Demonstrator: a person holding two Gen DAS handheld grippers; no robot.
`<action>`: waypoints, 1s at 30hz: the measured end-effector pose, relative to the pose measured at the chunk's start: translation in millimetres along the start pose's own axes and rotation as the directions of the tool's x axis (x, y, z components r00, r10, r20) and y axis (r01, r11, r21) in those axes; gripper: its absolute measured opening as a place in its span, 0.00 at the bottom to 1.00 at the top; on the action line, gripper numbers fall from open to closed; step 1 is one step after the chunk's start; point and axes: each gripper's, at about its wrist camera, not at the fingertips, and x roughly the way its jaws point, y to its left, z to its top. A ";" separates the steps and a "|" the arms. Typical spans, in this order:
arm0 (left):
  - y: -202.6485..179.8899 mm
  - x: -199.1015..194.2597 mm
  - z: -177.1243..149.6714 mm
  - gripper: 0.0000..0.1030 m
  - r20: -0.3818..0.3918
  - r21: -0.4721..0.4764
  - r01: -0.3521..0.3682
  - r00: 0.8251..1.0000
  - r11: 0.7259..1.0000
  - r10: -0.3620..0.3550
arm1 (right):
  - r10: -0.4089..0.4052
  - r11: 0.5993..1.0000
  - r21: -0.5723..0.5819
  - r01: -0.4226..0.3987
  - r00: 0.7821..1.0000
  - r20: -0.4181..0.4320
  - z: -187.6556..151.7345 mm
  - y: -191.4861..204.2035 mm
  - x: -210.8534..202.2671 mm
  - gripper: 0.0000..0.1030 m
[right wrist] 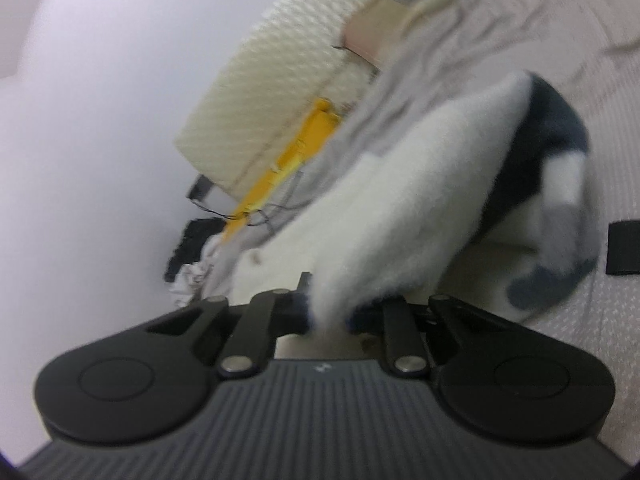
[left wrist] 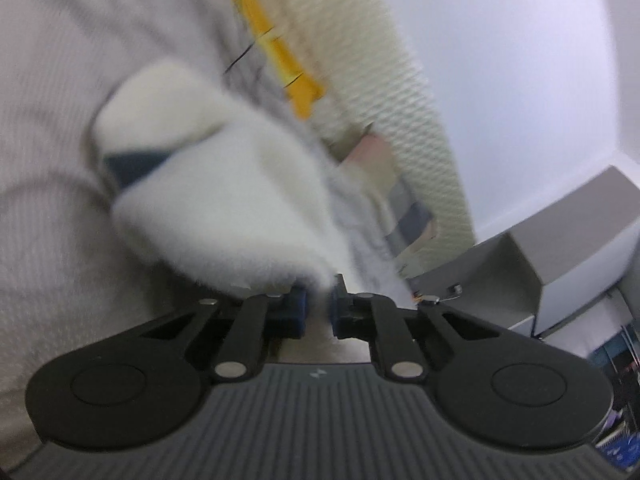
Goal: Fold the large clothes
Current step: 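Lift the sweater with both grippers and shake it out above the bed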
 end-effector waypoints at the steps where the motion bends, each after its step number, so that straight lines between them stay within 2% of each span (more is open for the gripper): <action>1: -5.9 -8.1 1.6 0.12 0.017 0.020 0.021 1.000 1.000 -0.021 | 0.012 1.000 -0.027 -0.012 1.000 0.013 1.1 6.9 -6.3 0.17; 4: -24.4 -42.2 1.6 0.12 0.055 0.079 0.085 0.994 0.993 -0.089 | 0.051 0.997 -0.052 -0.048 0.997 0.056 -1.8 19.6 -27.5 0.17; 8: -54.7 -79.5 -1.0 0.12 0.081 0.165 0.103 0.990 0.981 -0.117 | 0.076 0.991 -0.114 -0.064 0.991 0.108 -15.8 36.1 -57.6 0.17; 10: -55.2 -107.9 -4.9 0.12 0.096 0.167 0.104 0.988 0.980 -0.121 | 0.090 0.989 -0.123 -0.076 0.989 0.117 -22.9 40.1 -68.5 0.17; 13: -60.1 -124.3 -9.8 0.12 0.114 0.168 0.089 0.987 0.982 -0.109 | 0.100 0.981 -0.181 -0.076 0.987 0.129 -31.8 55.3 -81.6 0.17; 19: -60.9 -170.4 -8.3 0.12 0.133 0.124 0.130 0.980 0.984 -0.147 | 0.132 0.968 -0.232 -0.093 0.979 0.157 -39.2 77.1 -111.6 0.17; 25: -92.4 -202.0 3.5 0.12 0.141 0.191 0.153 0.973 0.970 -0.181 | 0.171 0.961 -0.245 -0.127 0.972 0.164 -14.7 106.7 -132.7 0.17; 30: -137.2 -224.4 27.4 0.12 0.173 0.217 0.180 0.960 0.959 -0.219 | 0.194 0.938 -0.318 -0.137 0.969 0.154 21.8 155.1 -146.9 0.16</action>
